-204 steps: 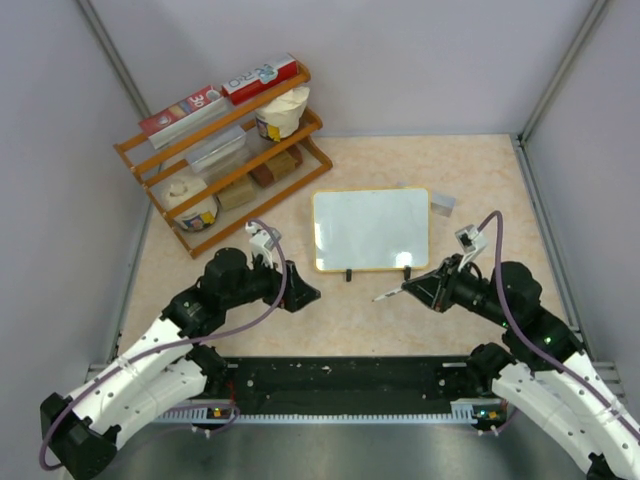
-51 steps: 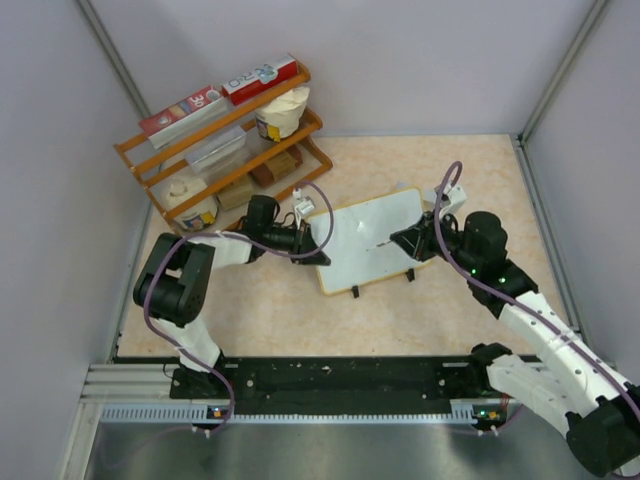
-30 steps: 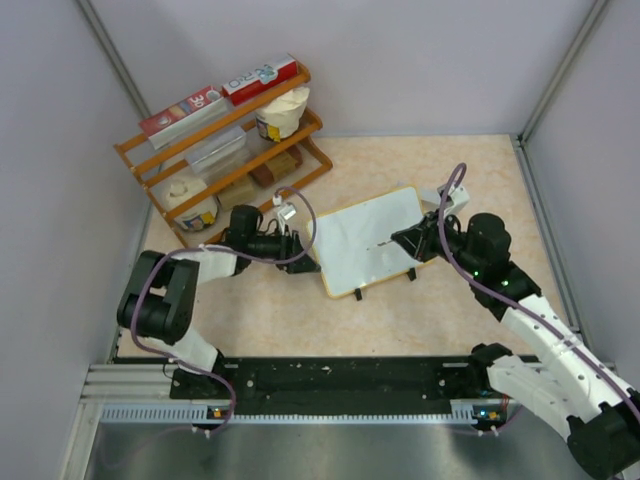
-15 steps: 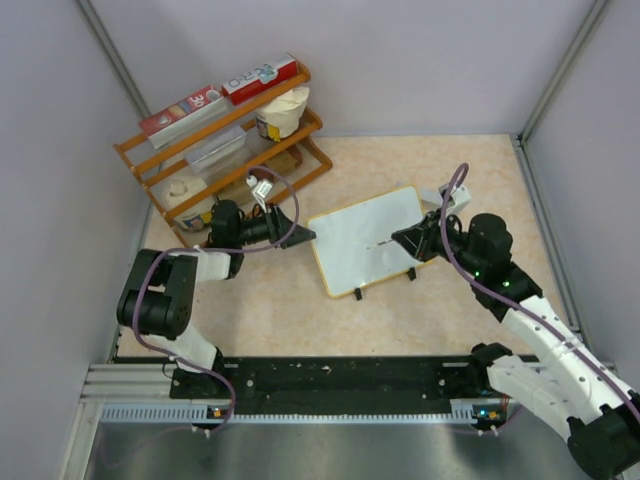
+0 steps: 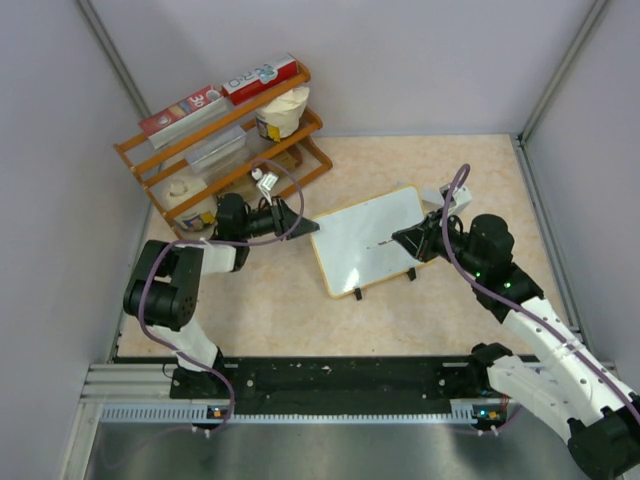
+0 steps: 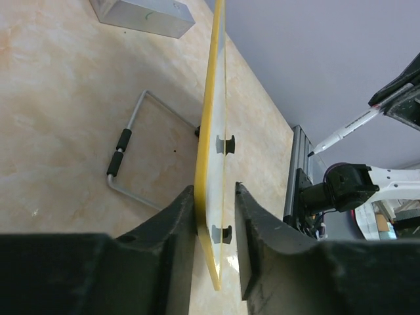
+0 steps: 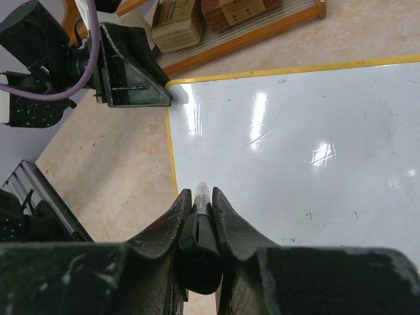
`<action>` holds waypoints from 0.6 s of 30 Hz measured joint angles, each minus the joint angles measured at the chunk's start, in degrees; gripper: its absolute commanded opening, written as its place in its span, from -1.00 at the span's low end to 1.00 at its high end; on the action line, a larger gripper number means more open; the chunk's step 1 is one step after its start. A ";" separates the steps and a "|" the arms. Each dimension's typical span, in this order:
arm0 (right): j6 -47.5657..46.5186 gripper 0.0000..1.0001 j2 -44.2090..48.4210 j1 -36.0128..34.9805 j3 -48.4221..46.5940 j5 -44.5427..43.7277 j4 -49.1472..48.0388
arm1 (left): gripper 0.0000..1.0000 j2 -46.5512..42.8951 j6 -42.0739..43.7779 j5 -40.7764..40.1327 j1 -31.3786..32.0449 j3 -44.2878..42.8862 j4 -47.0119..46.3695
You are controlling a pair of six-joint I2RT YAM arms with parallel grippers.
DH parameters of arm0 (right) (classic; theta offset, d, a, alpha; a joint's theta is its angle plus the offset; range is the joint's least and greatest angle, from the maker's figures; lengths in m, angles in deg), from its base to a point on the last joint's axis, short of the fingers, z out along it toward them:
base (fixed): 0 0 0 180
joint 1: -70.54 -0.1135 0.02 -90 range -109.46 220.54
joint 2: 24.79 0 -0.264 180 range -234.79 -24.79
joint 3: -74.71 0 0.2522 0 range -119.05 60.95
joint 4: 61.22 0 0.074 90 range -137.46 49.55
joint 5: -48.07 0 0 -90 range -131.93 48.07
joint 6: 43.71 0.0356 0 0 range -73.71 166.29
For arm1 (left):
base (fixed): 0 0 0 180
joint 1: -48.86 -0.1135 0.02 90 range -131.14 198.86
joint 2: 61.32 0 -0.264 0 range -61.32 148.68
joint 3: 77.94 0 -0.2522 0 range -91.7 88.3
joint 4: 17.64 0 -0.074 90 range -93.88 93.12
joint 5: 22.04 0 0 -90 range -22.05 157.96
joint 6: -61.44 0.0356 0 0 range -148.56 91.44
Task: Write a sentence on the whiteboard
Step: Move the whiteboard to the center of the board.
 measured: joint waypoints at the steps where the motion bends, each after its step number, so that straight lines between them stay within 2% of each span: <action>1: 0.00 -1.00 0.00 0.00 0.00 0.00 0.00 | -0.53 0.02 0.59 -0.07 0.20 -0.42 0.81; 2: 0.00 -1.00 0.00 0.00 0.00 0.00 0.00 | -0.60 0.04 1.14 -0.13 0.35 -0.76 1.60; 3: 0.00 -1.00 0.00 0.00 0.00 0.00 0.00 | -0.77 0.07 1.86 -0.11 0.44 -1.07 2.38; 5: 0.02 -1.00 0.00 0.00 0.00 0.00 0.00 | -0.98 0.17 3.41 -0.09 0.48 -1.64 4.37; 18: 0.02 -1.00 0.00 0.00 0.00 -0.02 0.09 | -1.00 0.66 11.87 2.43 0.37 -7.78 19.15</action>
